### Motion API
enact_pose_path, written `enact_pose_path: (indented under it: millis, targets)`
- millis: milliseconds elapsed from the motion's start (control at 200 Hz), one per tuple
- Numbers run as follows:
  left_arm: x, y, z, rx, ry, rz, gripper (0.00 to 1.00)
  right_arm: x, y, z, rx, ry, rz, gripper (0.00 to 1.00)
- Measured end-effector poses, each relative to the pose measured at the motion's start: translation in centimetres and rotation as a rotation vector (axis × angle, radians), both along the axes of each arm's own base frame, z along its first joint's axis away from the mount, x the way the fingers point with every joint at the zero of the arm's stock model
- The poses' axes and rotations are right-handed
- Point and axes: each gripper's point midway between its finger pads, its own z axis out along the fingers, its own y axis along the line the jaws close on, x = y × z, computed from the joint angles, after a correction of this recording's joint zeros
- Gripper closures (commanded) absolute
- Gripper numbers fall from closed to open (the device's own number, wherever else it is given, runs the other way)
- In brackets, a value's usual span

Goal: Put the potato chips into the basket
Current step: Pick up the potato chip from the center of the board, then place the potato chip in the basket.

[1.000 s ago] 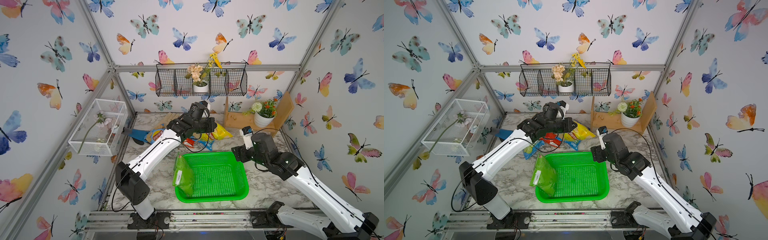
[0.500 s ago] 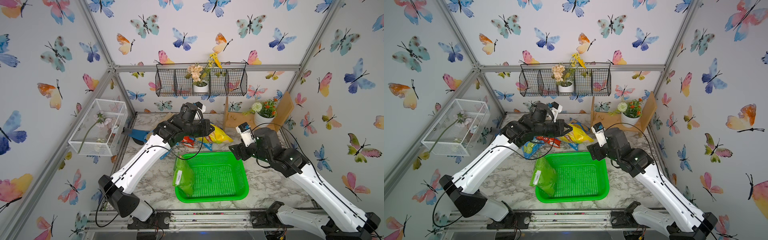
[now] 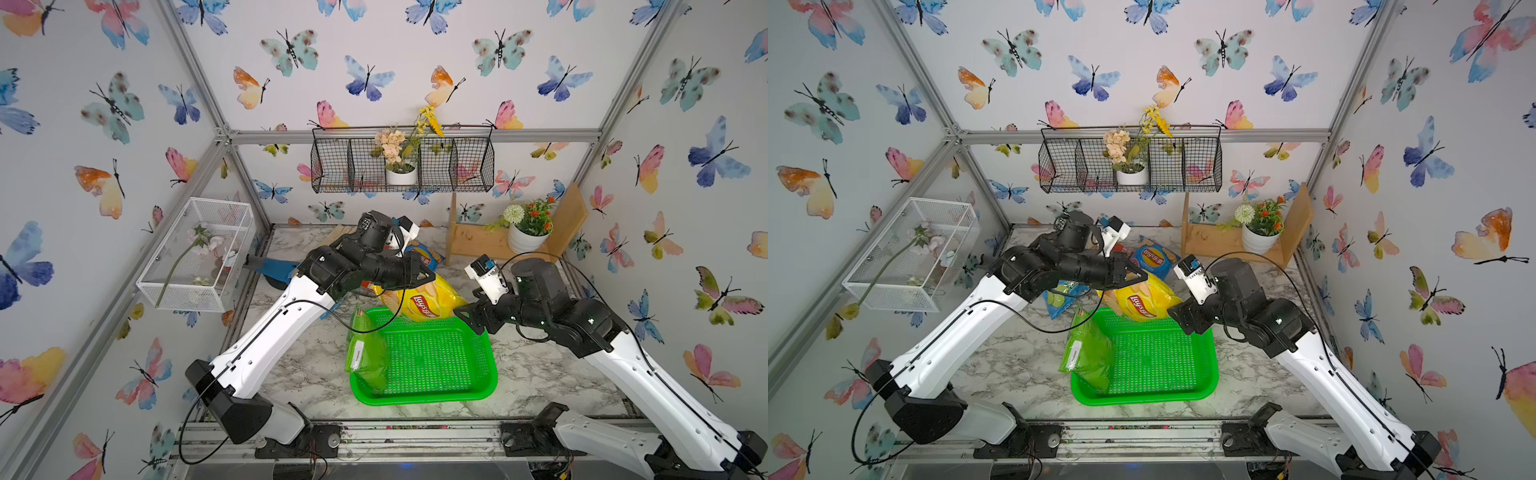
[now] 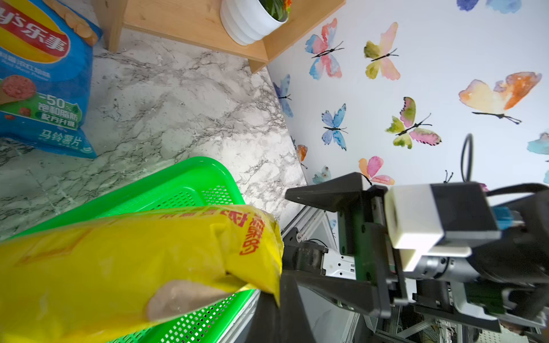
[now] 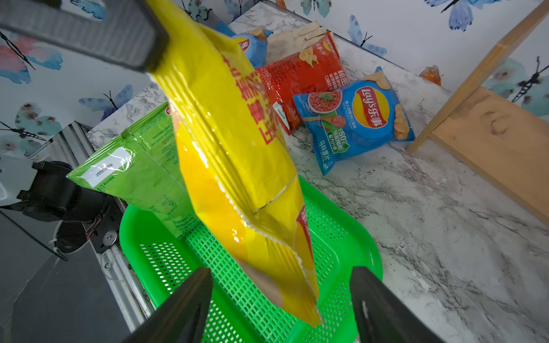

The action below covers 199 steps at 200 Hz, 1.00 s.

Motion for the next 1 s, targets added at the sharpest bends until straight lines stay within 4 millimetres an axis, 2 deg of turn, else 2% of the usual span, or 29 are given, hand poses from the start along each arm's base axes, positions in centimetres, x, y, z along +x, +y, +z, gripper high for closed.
enact_pose_path:
  millis: [75,200,330,466,526,576,631,676,761,861,996]
  targets:
    - [-0.8,0.0,0.7,-0.021,-0.003,-0.021,1.0,-0.3,0.3,0.0,0.011,0.011,0.02,0.25]
    - [-1.6,0.1,1.3,-0.04,-0.002,-0.043,1.0,-0.8,0.8,-0.1,0.027,0.033,0.052,0.39]
    - [-1.6,0.0,1.3,-0.042,0.004,-0.043,1.0,-1.2,1.1,-0.3,0.038,0.054,0.071,0.61]
    - [-1.6,0.0,1.3,-0.043,0.009,-0.04,1.0,-1.4,1.3,-0.5,0.056,0.086,0.066,0.77]
    - [-1.6,0.0,1.2,-0.041,0.011,-0.04,0.85,-1.5,1.3,-0.5,0.065,0.101,0.058,0.84]
    - [-1.5,0.0,1.1,-0.041,0.015,-0.038,0.63,-1.6,1.3,-0.6,0.074,0.121,0.044,0.88]
    - [-1.4,-0.1,1.0,-0.044,0.013,-0.036,0.42,-1.7,1.1,-0.8,0.077,0.152,0.024,0.91]
    - [-1.3,-0.2,0.8,-0.045,0.013,-0.034,0.33,-2.0,0.9,-1.2,0.078,0.188,0.002,0.94]
    - [-1.1,-0.2,-0.1,-0.037,0.026,-0.026,0.28,-2.6,0.3,-1.8,0.074,0.252,-0.043,0.97]
    - [-0.6,0.0,-2.1,0.001,0.042,0.002,0.28,-3.4,-0.6,-2.1,0.077,0.306,-0.096,0.98]
    - [-0.6,1.2,-6.0,0.074,0.068,0.057,0.32,-4.8,-2.2,-2.7,0.078,0.366,-0.171,0.99]
